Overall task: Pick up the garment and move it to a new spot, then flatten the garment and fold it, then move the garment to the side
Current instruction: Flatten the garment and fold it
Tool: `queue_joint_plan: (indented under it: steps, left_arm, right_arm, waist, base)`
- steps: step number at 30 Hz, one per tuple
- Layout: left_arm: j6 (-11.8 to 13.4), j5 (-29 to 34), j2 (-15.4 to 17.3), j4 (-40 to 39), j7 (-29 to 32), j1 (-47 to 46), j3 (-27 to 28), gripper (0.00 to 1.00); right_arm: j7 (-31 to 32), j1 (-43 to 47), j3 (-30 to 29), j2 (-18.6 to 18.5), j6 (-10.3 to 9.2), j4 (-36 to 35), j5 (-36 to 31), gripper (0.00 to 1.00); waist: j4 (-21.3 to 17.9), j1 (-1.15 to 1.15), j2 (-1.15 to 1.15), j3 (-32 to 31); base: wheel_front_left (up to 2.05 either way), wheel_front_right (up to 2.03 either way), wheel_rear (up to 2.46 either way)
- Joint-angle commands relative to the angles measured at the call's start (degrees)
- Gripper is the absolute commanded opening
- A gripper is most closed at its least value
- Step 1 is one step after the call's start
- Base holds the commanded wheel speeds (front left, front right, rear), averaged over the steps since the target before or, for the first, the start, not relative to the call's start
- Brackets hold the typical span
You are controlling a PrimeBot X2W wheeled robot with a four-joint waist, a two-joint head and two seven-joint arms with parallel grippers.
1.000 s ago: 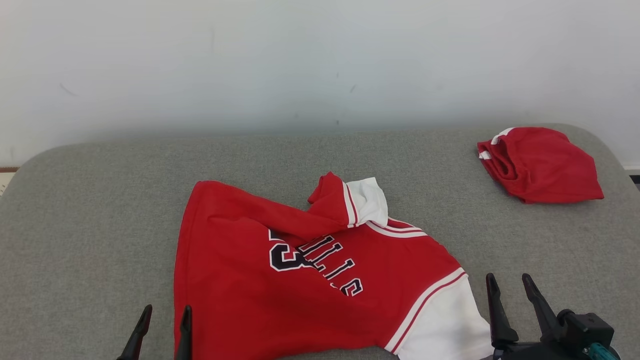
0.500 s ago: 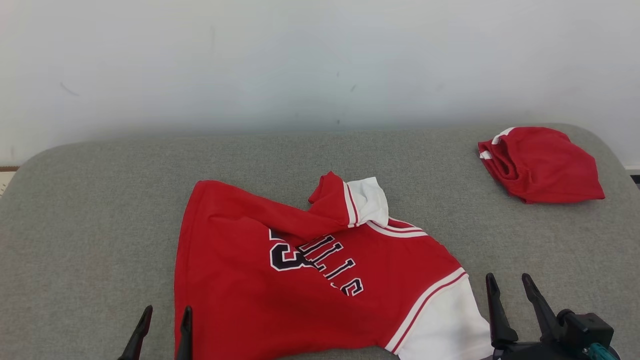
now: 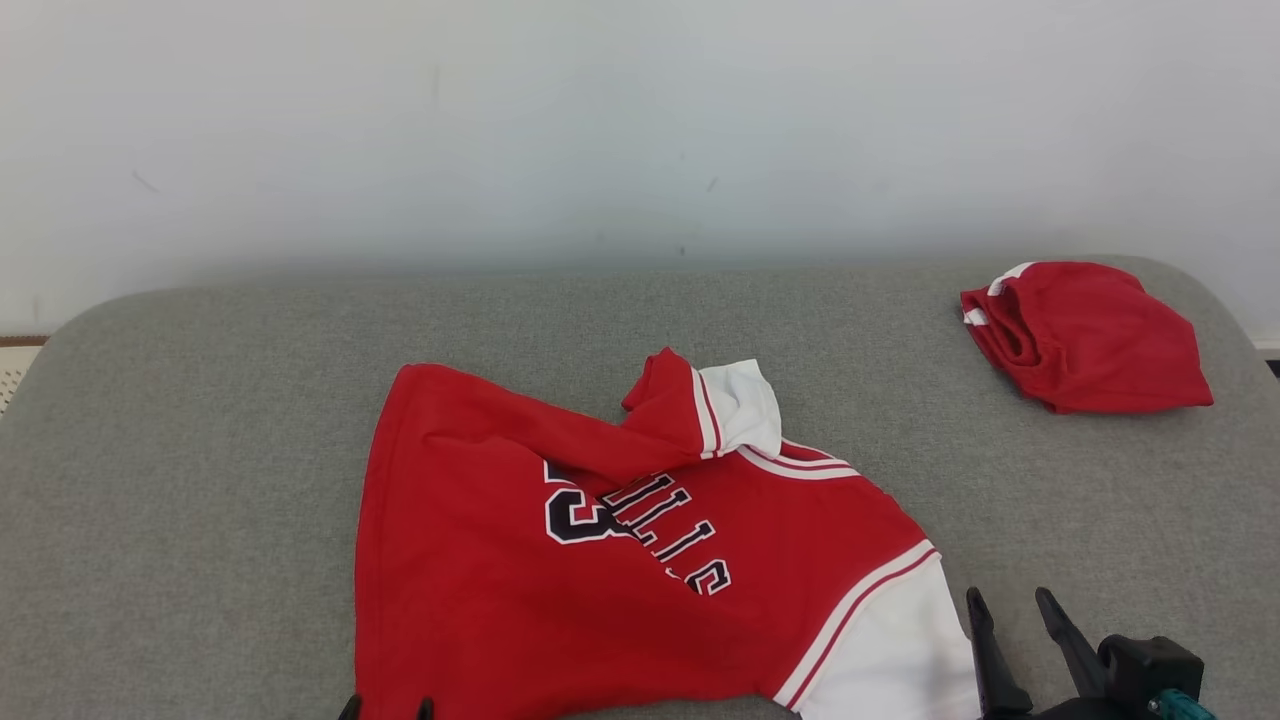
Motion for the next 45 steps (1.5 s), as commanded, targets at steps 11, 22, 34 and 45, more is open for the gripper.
queue_joint_plan:
  steps: [11,22,34,45]
  left_arm:
    - [-0.51,-1.1,0.27,9.7,-0.31,-0.31,1.67,1.0]
    - [-0.95,-1.04,0.19,13.7,-0.3,-3.07,2.68,1.0]
    - [-0.75,0.38,1.05,18.23,-0.3,-6.75,2.25,1.0]
    - [-0.92,-0.03,0.59,18.62,-0.3,-6.17,2.27,1.0]
  right_arm:
    - [4.45,1.5,1.09,-1.8,-0.05,5.35,1.32,1.0]
    - [7.41,0.37,2.77,-1.96,-0.05,8.48,1.88,1.0]
    - [5.73,-3.42,4.99,-1.65,-0.05,14.94,2.63,1.0]
    - [4.52,-4.79,5.75,-1.94,-0.05,17.97,3.34,1.0]
  waist:
    - [0.4,0.0,0.0,0.95]
    - [-0.76,0.0,0.0,2.11]
    - [-0.8,0.0,0.0,3.27]
    - [-0.49,0.0,0.0,3.57]
  base:
    - [0.0,0.0,0.0]
    - [0.0,0.0,0.0]
    - [0.0,0.0,0.0]
    - [0.0,0.0,0.0]
